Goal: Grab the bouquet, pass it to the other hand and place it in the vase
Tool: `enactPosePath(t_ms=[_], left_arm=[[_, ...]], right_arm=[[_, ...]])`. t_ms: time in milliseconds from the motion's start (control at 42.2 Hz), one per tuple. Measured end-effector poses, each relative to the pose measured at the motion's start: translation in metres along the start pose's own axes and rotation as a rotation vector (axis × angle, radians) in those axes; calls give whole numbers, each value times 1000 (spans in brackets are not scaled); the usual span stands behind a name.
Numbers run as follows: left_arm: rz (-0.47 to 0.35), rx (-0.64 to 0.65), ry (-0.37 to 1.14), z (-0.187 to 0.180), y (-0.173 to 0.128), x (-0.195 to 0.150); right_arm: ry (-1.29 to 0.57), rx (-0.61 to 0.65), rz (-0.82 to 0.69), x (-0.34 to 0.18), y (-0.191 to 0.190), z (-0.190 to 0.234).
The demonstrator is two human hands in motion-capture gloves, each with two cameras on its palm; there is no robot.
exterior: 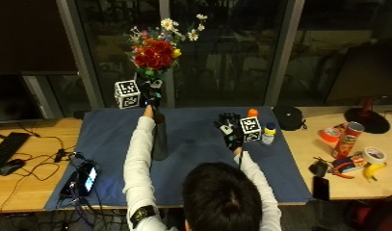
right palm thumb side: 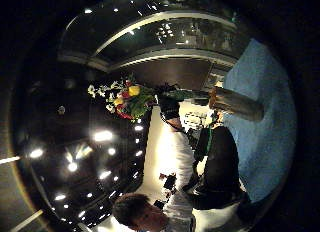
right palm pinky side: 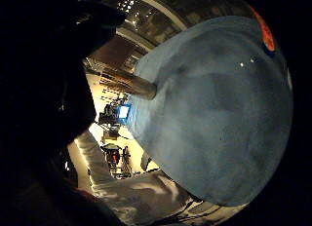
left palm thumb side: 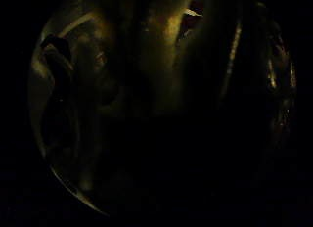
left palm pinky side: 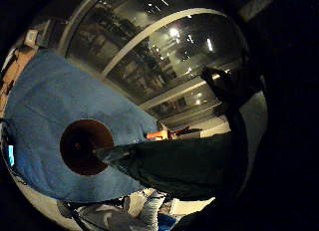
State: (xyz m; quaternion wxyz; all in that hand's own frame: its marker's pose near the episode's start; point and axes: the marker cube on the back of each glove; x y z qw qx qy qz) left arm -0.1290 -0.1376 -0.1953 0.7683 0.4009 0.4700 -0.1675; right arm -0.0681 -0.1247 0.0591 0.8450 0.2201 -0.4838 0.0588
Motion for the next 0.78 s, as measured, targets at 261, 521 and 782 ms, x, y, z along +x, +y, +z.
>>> enactPosePath(t_ms=[261, 521, 782], left_arm=[[-173, -242, -30, -16, 14, -80], [-356, -390, -289, -82, 127, -230], [-348, -432, -231, -96, 146, -240]], right_arm=[[-176, -251, -14, -18, 41, -8], [-266, -286, -36, 29, 60, -50], [-268, -297, 121, 59, 62, -61]])
